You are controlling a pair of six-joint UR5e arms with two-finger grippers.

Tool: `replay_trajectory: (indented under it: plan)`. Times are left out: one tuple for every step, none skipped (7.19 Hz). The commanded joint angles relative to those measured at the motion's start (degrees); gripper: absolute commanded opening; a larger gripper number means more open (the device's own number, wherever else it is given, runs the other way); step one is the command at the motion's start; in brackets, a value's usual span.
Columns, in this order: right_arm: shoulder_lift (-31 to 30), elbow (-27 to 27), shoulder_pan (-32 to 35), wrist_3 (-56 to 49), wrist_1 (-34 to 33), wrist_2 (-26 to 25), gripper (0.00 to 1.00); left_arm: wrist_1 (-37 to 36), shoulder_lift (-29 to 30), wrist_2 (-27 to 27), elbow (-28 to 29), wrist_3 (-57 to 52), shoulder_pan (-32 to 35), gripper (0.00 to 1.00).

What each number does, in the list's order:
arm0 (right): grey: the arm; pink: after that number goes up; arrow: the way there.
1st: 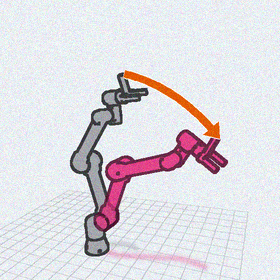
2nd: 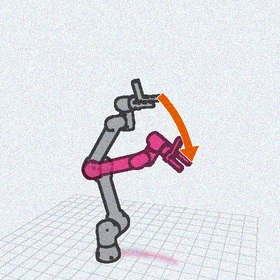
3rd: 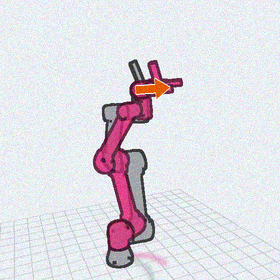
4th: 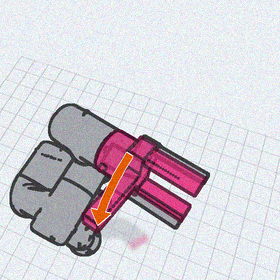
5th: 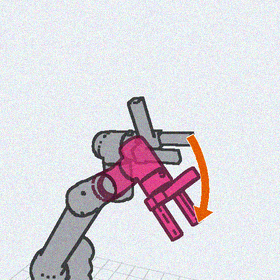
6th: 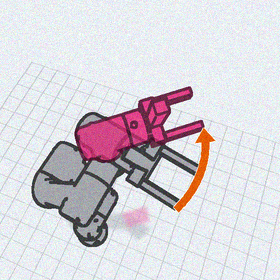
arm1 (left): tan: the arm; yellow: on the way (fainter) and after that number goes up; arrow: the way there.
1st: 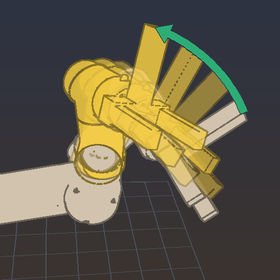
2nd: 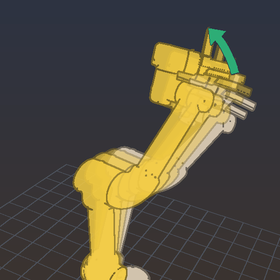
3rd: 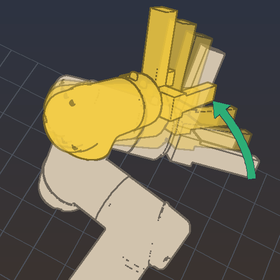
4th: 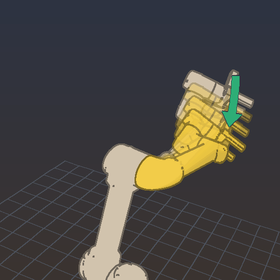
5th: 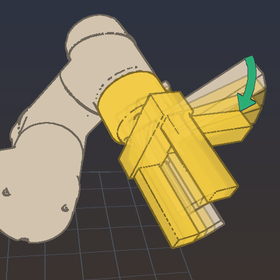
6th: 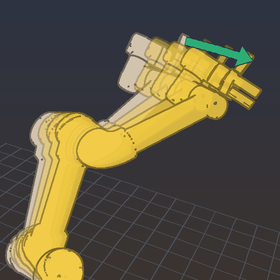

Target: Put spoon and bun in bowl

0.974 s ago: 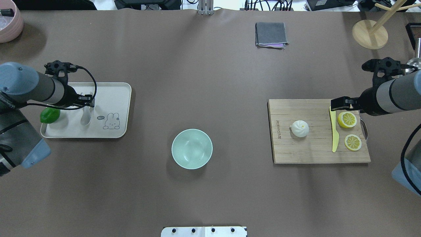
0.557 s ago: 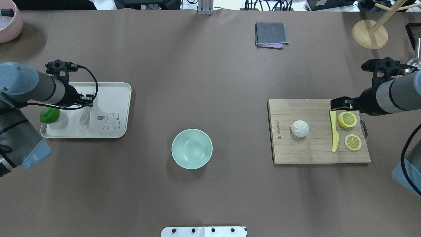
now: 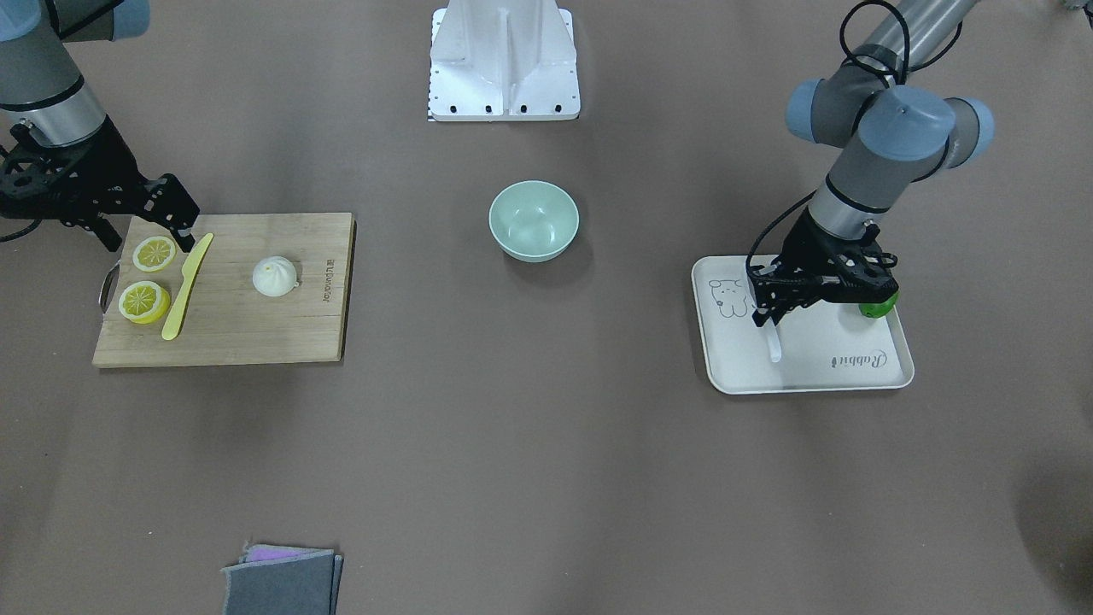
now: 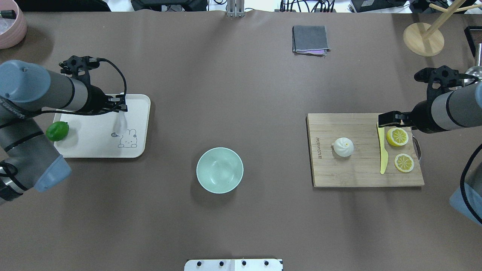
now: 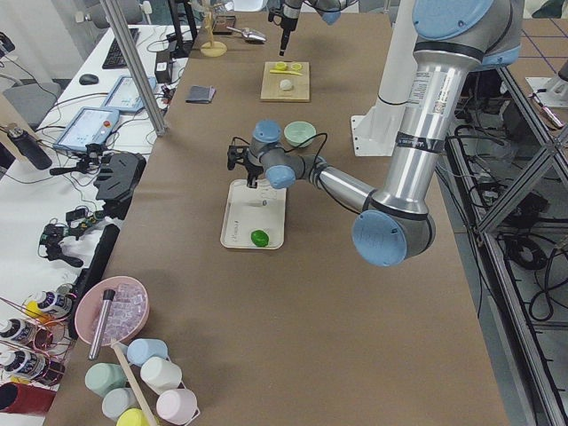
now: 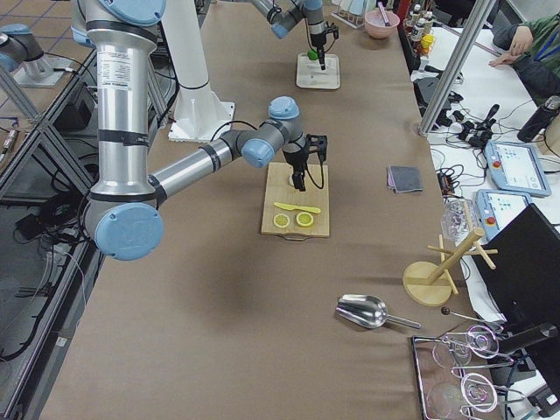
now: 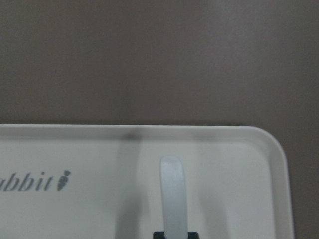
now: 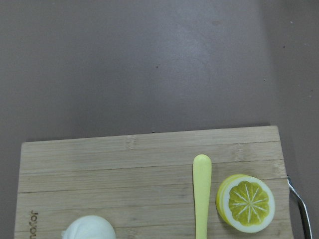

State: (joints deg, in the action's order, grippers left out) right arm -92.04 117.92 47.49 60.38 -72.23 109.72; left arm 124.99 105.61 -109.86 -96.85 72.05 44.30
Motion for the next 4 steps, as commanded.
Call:
replay_trajectory:
  plan:
    - [-0.07, 0.02, -0.03, 0.00, 0.07, -0.03, 1.00, -0.27, 3.79, 7.33, -2.81, 11.22, -8.30, 0.00]
    - [-0.07, -0.06, -0.03, 0.00, -0.02, -0.03, 1.00, -0.36, 5.90, 10.59, -2.82, 14.49, -11.65, 0.00]
    - [-0.07, -0.06, -0.11, 0.00, -0.02, -0.03, 1.00, -1.32, 7.93, 12.98, -2.99, 16.87, -14.21, 0.00]
    - [0.01, -0.06, -0.03, 0.00, -0.02, -0.03, 1.00, -5.33, 11.43, 14.30, -3.43, 18.72, -16.33, 0.00]
